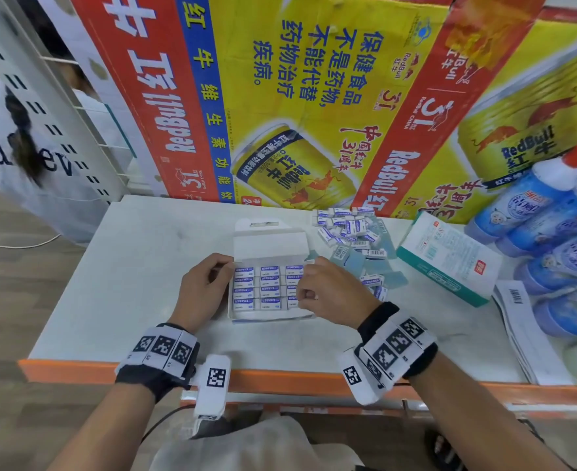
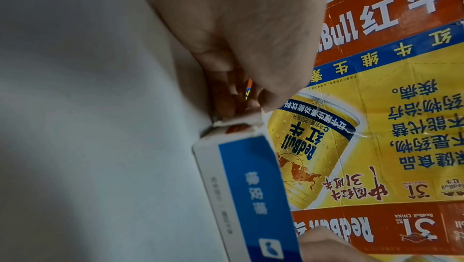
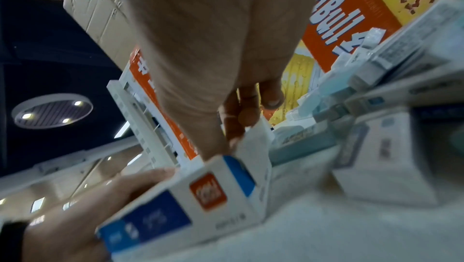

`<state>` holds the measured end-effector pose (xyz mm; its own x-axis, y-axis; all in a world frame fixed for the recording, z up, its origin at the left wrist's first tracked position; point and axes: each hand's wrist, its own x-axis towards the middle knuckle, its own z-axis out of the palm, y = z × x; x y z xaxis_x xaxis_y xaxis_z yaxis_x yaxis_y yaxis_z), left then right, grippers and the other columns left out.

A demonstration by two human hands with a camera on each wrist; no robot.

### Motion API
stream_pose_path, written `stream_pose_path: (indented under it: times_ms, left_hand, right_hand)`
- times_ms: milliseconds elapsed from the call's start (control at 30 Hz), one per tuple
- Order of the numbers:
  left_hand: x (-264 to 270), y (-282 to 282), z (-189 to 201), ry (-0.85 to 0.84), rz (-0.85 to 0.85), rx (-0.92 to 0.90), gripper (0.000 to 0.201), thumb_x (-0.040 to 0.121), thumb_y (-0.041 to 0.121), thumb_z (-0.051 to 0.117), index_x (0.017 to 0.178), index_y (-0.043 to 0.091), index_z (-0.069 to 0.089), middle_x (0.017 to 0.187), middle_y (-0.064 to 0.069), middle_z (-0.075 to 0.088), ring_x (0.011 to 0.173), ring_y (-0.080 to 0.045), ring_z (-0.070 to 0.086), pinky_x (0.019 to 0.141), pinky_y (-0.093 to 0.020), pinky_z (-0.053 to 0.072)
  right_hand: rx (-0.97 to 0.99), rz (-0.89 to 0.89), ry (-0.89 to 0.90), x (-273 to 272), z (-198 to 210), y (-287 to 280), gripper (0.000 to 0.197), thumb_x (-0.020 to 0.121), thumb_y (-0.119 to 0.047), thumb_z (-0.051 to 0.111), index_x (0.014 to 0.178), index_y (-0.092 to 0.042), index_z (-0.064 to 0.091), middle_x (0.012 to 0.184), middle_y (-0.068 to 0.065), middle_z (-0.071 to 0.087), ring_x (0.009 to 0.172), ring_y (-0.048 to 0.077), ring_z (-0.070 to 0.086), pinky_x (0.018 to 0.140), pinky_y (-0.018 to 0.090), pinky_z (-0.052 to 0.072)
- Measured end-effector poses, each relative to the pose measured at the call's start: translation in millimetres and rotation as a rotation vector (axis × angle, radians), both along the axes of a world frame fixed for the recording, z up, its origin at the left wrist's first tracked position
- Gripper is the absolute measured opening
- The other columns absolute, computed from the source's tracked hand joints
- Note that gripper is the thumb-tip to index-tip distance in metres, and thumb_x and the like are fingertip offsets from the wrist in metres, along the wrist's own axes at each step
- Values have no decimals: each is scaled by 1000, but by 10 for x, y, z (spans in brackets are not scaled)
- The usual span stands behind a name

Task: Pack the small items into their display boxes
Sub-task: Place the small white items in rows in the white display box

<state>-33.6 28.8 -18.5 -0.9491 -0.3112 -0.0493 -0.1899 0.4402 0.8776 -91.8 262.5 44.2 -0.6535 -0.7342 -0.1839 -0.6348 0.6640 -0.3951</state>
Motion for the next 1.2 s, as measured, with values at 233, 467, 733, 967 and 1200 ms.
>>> stream_pose_path:
  times_ms: [233,467,733,967,1200]
  left_hand:
    - [5,0,-6,1,-8,6,13,95,23,52,91,25,65,88,11,70,83,-4,62,69,-17,41]
    - [9,3,8,-6,-4,5,14,95,24,52,90,28,64,88,13,70,83,-2,62,69,-17,41]
    - [18,6,16,-3,0,16,13,95,26,53,89,31,64,86,14,70,79,4,61,68,-11,41]
    - [34,1,12,-1,-11,34,14,94,30,54,85,34,63,78,15,70,67,2,60,59,-12,40]
    - [33,0,-17,22,-1,50,15,94,31,54,83,38,63,79,17,70,70,0,63,59,-12,45]
  right_hand:
    - [-156,-324,126,-467,161,250,20,92,-15,50,98,-11,69,95,2,58,94,19,50,80,29,40]
    - [138,-394,208,-885,92,388,46,88,-7,52,131,-21,53,135,4,50,115,31,37,100,39,33]
    - [-126,-433,170,-830,57,409,29,88,-29,62,116,-21,62,108,3,45,101,19,45,93,32,36]
    - [-366,-331,98,-472,158,185,21,85,-38,63,88,-17,62,93,-3,52,69,2,45,71,23,38]
    - [-347,-102,-137,-46,143,-143,17,86,-26,66,100,-17,62,92,-3,58,68,5,49,67,15,40]
